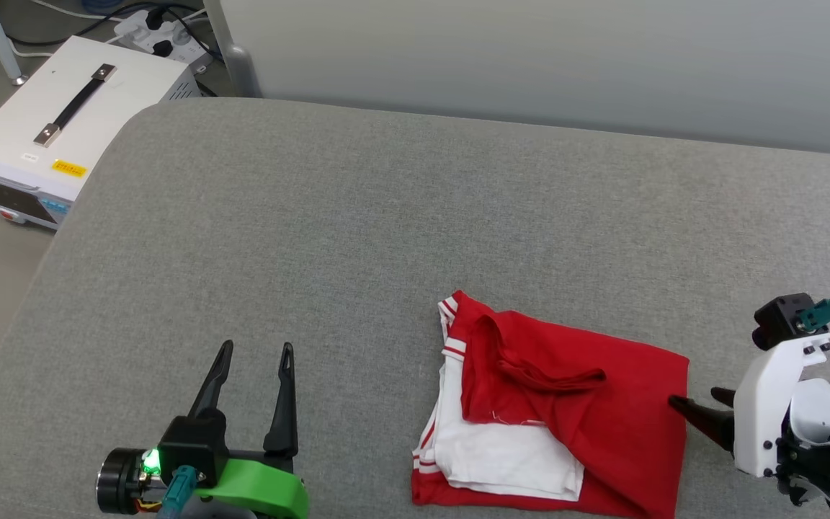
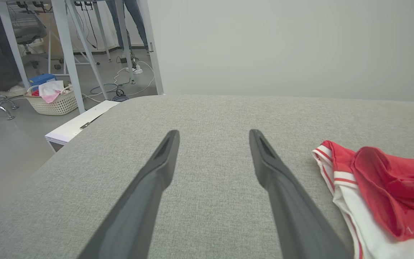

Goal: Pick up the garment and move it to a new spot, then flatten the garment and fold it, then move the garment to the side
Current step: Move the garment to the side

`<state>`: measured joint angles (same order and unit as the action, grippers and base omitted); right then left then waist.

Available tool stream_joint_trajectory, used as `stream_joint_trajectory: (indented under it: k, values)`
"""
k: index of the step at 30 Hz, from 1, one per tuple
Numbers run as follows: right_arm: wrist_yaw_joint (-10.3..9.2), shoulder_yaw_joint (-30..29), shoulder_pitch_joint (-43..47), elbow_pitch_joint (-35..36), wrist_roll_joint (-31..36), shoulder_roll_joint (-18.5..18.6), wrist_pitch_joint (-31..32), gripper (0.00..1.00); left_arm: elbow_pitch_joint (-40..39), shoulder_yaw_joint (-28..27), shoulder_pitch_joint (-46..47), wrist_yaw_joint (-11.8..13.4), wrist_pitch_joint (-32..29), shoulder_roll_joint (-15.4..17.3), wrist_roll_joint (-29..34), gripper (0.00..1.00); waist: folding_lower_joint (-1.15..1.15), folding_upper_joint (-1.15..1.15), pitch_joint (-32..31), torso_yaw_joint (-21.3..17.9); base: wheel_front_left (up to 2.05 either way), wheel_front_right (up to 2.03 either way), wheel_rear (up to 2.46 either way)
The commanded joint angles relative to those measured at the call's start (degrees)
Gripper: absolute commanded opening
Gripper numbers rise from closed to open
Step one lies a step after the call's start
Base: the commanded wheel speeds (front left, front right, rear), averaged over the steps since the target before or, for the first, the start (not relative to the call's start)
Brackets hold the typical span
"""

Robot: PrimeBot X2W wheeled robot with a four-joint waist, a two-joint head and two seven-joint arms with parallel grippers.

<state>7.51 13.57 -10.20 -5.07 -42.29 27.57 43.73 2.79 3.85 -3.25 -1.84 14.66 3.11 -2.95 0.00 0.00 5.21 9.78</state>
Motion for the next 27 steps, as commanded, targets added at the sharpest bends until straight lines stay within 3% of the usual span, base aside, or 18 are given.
stream_joint_trajectory:
  k: [1,10,19,20,21,27]
  values:
    - [-0.02,0.5,0.5,-1.0,-0.9,-0.6,0.4,1.00,-0.2,0.2,1.1,-0.1,0.3,-0.2,-0.4,1.00,0.00,0.00,0.8,0.5,0.00,0.00,0.00]
    - [-0.02,4.2,0.1,-9.1,-3.1,-3.5,-1.7,1.00,0.0,1.3,2.7,-0.1,0.3,-0.2,-0.6,1.00,0.00,0.00,3.1,1.9,0.00,0.00,0.00]
    - [-0.02,11.2,-1.3,-12.8,-4.5,-3.3,-8.2,0.97,0.6,1.8,3.2,0.2,0.3,-0.2,-1.0,1.00,0.00,0.00,3.6,1.9,0.00,0.00,0.00]
    - [-0.02,11.7,-1.6,-13.1,-4.8,-3.1,-8.7,0.24,0.7,1.8,3.2,0.2,0.3,-0.2,-1.0,1.00,0.00,0.00,3.5,1.9,0.00,0.00,0.00]
    - [-0.02,12.4,-1.9,-13.1,-5.2,-2.8,-9.4,0.00,0.8,1.8,3.1,0.2,0.3,-0.2,-1.0,1.00,0.00,0.00,3.4,1.8,0.00,0.00,0.00]
    - [-0.02,14.4,-3.7,-12.4,-6.3,-0.1,-14.4,0.00,1.1,1.9,2.5,0.3,0.3,-0.2,-1.2,1.00,0.00,0.00,2.1,1.1,0.00,0.00,0.00]
